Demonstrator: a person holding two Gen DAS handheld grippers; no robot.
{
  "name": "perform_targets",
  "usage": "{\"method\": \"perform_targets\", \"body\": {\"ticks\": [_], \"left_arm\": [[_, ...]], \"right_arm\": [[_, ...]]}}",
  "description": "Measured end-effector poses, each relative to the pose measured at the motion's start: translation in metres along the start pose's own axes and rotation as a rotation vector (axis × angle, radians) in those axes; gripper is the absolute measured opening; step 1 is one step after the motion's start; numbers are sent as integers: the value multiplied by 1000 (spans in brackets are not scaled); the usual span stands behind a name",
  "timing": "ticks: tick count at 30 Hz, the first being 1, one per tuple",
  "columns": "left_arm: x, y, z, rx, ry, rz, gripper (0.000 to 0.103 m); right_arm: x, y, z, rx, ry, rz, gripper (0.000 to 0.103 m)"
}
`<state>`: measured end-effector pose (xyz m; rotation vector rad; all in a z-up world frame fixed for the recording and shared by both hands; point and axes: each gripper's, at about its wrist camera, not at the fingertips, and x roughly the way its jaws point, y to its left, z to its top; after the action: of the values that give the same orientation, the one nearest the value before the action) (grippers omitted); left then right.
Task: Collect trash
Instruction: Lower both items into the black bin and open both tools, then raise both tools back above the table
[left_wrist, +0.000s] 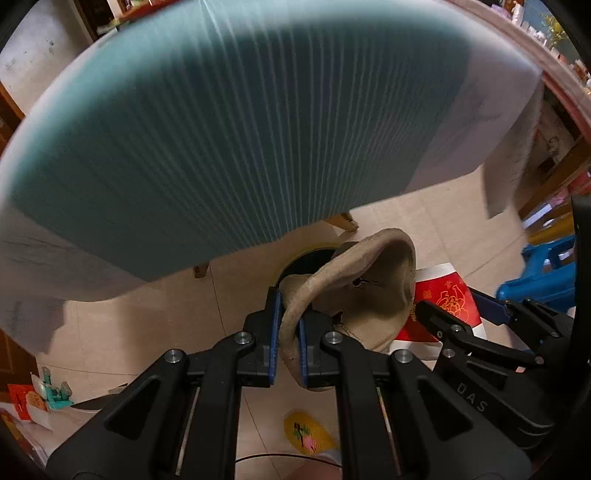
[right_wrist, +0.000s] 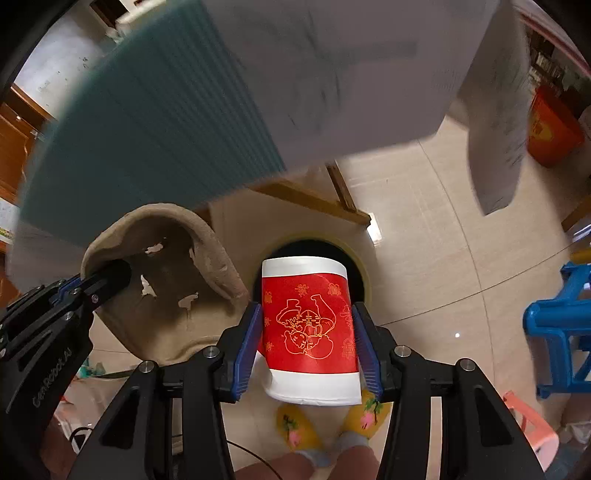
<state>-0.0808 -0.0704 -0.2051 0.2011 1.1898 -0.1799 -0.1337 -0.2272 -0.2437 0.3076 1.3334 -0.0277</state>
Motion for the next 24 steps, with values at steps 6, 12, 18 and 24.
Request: {"method": "perform_targets", "body": {"ticks": [6, 12, 18, 24], "left_arm": [[69, -6, -14, -15, 5, 7, 7], [107, -5, -26, -39, 34, -25, 65], [115, 2, -30, -65, 55, 0, 66], [95, 4, -26, -88, 32, 7, 66]], "right_arm": [[76, -22, -2, 11, 9, 26, 50], [120, -35, 1, 32, 19, 65, 51], [124, -41, 2, 46, -3, 70, 65], [96, -36, 2, 26, -29, 86, 73]]}}
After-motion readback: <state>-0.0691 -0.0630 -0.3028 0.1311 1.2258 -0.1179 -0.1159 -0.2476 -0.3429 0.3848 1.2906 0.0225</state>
